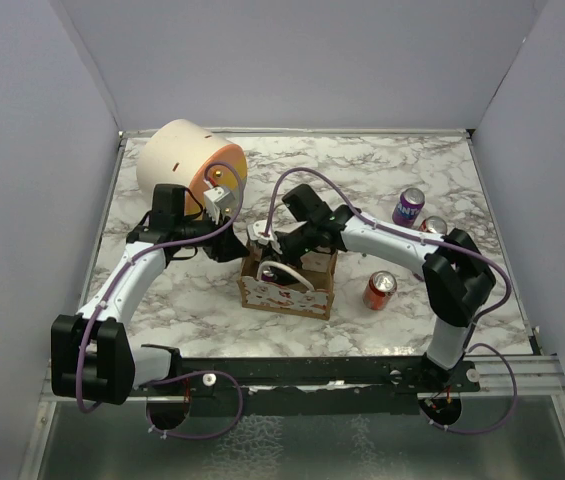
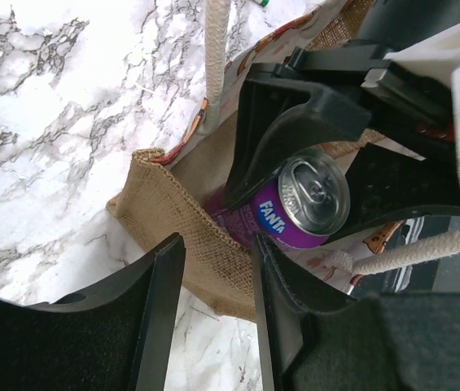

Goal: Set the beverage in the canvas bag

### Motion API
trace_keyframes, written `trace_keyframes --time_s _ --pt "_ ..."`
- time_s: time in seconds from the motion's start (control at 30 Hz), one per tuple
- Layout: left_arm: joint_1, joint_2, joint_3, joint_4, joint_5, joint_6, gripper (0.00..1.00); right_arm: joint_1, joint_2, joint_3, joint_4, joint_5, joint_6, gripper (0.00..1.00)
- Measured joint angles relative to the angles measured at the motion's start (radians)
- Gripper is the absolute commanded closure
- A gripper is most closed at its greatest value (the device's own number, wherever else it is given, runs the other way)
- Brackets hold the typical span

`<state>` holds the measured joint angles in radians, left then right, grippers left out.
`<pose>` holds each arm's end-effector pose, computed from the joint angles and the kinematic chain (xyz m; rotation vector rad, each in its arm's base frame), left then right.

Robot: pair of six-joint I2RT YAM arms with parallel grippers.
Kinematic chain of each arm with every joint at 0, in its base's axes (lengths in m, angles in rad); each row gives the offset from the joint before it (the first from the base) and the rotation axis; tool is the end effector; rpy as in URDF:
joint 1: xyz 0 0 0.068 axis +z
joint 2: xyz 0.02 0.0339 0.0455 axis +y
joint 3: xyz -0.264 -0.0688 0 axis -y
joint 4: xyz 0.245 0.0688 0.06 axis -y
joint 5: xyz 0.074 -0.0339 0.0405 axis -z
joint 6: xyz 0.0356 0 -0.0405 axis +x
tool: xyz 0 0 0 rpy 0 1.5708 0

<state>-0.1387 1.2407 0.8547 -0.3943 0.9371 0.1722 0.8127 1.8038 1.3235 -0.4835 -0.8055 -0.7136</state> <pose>0.2452 -0.0632 0.2597 0.7750 2.0370 -1.0643 0.2442 0.2952 0.2293 -1.8768 1.5023 1.0509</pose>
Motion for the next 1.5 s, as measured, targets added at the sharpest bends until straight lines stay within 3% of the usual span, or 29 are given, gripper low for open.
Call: trace_keyframes --time_s 0.57,0.77,1.03,1.5 --pt "0.0 0.007 -0.046 0.06 0.032 -0.029 0.6 0.034 0.082 0.044 0.015 -0.01 -0.006 0.92" --pt "0.0 0.007 -0.049 0.065 0.032 -0.029 0.6 0.04 0.082 0.044 0.029 -0.009 0.019 0.85" --pt "0.0 0.004 -0.05 0.066 0.032 -0.028 0.58 0.045 0.096 0.039 0.066 0.0 0.056 0.68" --pt "0.001 -0.032 -0.06 0.066 0.031 -0.009 0.46 0.046 0.087 0.023 0.078 0.034 0.073 0.26"
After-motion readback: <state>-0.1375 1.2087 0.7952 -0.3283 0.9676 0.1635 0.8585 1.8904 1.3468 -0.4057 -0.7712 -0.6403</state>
